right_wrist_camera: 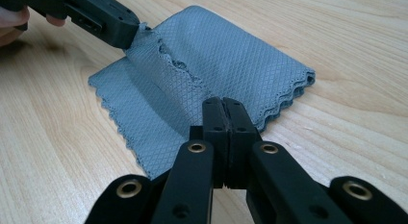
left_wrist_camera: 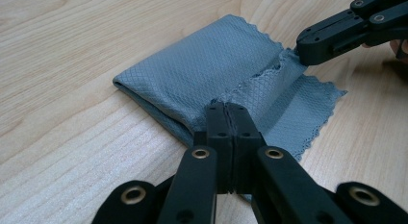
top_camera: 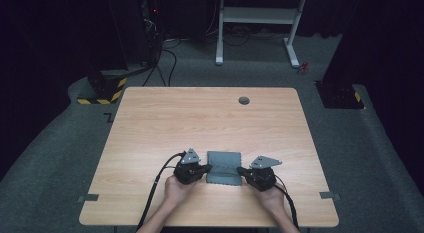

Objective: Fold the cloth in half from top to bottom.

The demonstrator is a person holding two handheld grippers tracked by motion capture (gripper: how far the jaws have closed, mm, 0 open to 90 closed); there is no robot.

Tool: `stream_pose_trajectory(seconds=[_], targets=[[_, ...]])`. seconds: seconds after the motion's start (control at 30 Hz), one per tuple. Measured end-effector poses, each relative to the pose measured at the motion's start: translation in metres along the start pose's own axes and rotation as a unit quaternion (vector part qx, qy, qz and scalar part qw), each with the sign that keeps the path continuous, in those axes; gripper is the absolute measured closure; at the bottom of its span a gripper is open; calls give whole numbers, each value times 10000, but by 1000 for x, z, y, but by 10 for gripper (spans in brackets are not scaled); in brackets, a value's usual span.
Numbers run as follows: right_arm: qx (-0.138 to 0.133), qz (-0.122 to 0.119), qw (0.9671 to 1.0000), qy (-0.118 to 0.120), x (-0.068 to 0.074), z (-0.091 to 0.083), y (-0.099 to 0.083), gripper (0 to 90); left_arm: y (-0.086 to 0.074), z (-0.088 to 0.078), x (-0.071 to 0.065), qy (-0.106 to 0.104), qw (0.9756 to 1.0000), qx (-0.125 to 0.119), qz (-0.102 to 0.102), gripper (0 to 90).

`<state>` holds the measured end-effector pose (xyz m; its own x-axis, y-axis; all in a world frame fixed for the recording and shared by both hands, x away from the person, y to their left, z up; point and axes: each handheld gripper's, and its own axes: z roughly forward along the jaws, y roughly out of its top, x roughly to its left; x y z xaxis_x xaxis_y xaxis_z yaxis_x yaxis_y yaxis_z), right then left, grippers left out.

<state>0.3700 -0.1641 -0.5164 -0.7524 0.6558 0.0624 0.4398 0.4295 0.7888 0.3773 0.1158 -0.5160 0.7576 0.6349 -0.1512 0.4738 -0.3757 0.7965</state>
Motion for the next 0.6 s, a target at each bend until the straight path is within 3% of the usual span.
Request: stream_pose_trajectory(seconds=[0.37, 0.6], targets=[[72, -149, 9999, -25, 8, -2, -2, 895, -3, -4, -3, -35, 10000, 2, 17, 890], [73, -123, 9999, -16, 9, -2, -6, 893, -4, -4, -5, -50, 10000, 37, 71, 887]])
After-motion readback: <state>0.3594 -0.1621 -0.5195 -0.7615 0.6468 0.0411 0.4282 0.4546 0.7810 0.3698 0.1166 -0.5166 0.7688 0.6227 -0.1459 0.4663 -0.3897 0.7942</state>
